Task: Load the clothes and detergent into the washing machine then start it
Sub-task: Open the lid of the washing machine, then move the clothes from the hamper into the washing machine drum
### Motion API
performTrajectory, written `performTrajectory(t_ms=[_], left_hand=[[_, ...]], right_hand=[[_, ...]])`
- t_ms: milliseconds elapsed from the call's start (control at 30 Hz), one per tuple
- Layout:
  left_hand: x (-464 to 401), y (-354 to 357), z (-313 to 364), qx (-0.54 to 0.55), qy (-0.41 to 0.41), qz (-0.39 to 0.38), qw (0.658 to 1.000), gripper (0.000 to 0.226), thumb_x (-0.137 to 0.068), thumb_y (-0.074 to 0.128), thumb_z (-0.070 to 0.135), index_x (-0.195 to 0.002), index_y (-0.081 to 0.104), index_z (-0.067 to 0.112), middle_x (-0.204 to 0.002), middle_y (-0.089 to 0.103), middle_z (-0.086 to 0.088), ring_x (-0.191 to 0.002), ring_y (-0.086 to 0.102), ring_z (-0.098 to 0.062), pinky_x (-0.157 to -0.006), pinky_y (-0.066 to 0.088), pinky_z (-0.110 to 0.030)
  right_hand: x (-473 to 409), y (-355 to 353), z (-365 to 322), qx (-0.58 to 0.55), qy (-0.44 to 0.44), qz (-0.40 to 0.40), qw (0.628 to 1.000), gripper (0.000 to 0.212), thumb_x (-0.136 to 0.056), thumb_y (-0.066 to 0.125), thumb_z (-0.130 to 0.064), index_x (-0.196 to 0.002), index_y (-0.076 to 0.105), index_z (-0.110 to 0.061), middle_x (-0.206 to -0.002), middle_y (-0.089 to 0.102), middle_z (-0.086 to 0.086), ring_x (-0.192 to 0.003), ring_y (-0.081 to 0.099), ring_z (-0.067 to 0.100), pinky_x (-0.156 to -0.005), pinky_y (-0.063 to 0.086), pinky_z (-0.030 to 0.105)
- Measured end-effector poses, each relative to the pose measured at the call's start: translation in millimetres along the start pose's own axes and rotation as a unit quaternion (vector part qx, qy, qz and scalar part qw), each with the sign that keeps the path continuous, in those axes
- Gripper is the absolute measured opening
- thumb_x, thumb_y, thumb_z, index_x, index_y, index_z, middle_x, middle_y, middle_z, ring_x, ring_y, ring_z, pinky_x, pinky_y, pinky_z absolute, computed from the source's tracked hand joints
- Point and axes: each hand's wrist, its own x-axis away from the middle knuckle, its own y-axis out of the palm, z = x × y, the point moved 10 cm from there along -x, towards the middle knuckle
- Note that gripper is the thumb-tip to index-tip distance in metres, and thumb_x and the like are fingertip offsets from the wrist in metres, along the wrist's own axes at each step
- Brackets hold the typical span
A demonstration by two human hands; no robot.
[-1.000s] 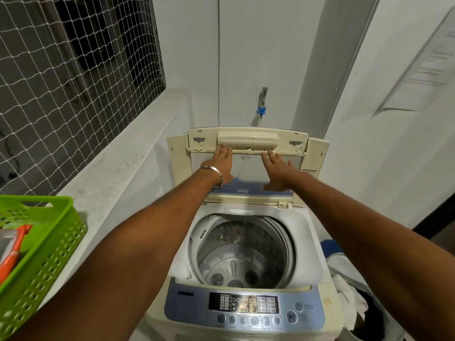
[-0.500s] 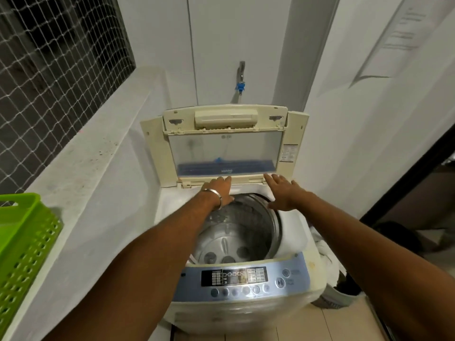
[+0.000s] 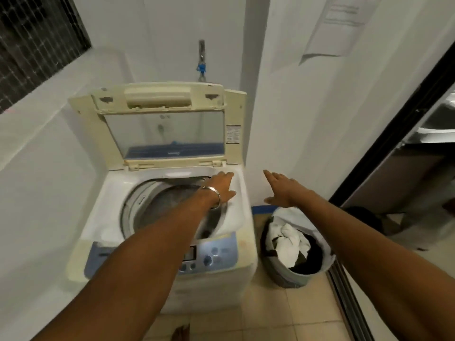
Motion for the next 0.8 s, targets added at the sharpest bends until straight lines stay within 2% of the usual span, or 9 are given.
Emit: performTrajectory(t_ms=[167, 367, 500, 667, 800], left_hand=[[-17.3, 50.3, 76.3, 0.009, 0.025, -0.039, 0.999, 0.072, -0.09, 0.056, 0.042, -0.15, 0.023, 0.019, -0.148, 0.038, -0.012, -0.13, 0.045, -0.031, -0.104, 0.043, -0.044], [-57.5, 106.7, 132.9, 0.038, 0.038, -0.097, 0.994, 0.068, -0.093, 0.052, 0.042, -0.15, 0.025, 0.015, -0.147, 0.037, -0.016, -0.13, 0.044, -0.033, -0.106, 0.041, -0.043], [-101.0, 152.3, 157.0, 0.05, 0.043, -0.133, 0.989, 0.069, -0.093, 0.055, 0.038, -0.149, 0.025, 0.011, -0.146, 0.037, -0.019, -0.131, 0.042, -0.033, -0.106, 0.037, -0.038], [-157.5, 207.7, 178.9, 0.074, 0.033, -0.159, 0.984, 0.074, -0.089, 0.058, 0.044, -0.148, 0.026, 0.012, -0.147, 0.04, -0.017, -0.131, 0.043, -0.032, -0.107, 0.034, -0.037], [-191.2, 265.4, 177.9, 0.119, -0.006, -0.203, 0.972, 0.08, -0.089, 0.059, 0.043, -0.151, 0.02, 0.011, -0.152, 0.031, -0.017, -0.135, 0.039, -0.034, -0.111, 0.036, -0.044]], right_hand=[[24.7, 33.5, 83.3, -0.021, 0.028, -0.036, 0.999, 0.096, -0.09, 0.06, -0.043, -0.155, -0.004, -0.015, -0.159, 0.02, 0.014, -0.144, 0.024, 0.033, -0.114, 0.029, 0.05], [23.9, 74.1, 164.5, -0.066, 0.067, -0.074, 0.993, 0.101, -0.089, 0.063, -0.044, -0.155, -0.007, -0.014, -0.162, 0.014, 0.014, -0.146, 0.02, 0.034, -0.116, 0.027, 0.047], [11.4, 96.3, 205.8, -0.082, 0.081, -0.088, 0.989, 0.1, -0.088, 0.063, -0.044, -0.155, -0.006, -0.014, -0.162, 0.012, 0.012, -0.147, 0.019, 0.031, -0.117, 0.024, 0.046], [-19.2, 136.5, 258.7, -0.094, 0.096, -0.119, 0.984, 0.099, -0.087, 0.064, -0.043, -0.155, -0.001, -0.011, -0.159, 0.019, 0.017, -0.144, 0.026, 0.035, -0.114, 0.03, 0.043], [-47.0, 180.9, 287.7, -0.128, 0.1, -0.143, 0.976, 0.097, -0.088, 0.063, -0.044, -0.155, 0.001, -0.008, -0.159, 0.02, 0.019, -0.144, 0.027, 0.034, -0.114, 0.029, 0.041]])
